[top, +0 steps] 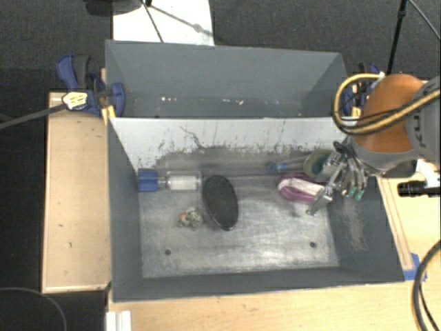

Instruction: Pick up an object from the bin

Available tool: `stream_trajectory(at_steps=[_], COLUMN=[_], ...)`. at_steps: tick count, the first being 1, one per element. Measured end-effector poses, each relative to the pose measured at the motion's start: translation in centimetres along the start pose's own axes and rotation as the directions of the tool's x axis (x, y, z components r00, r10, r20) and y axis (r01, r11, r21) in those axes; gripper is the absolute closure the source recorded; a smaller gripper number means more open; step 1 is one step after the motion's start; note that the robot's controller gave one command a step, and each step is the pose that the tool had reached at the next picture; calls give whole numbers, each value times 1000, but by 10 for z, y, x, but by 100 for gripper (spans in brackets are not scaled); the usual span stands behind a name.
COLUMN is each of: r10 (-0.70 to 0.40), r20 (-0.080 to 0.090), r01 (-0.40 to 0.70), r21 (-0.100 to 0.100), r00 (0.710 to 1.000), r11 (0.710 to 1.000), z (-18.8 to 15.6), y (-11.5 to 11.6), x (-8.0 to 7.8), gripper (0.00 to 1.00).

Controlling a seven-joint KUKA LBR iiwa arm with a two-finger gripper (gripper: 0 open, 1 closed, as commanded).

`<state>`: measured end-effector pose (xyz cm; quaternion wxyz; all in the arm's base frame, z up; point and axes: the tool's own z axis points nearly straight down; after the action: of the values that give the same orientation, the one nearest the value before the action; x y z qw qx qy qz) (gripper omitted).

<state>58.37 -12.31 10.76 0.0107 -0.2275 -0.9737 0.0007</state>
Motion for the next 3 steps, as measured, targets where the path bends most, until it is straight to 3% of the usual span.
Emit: stream_trajectory(at_steps=[1,2,3], r10=[163,164,161], r20=[27,46,24], r01=[-162,-163,-161], r21=[-24,-26,-20], r00=[986,985,987], r11=[986,986,987], z=[20,20,25], y=[-8,-9,-9], x=[4,0,6], gripper=[0,100,0])
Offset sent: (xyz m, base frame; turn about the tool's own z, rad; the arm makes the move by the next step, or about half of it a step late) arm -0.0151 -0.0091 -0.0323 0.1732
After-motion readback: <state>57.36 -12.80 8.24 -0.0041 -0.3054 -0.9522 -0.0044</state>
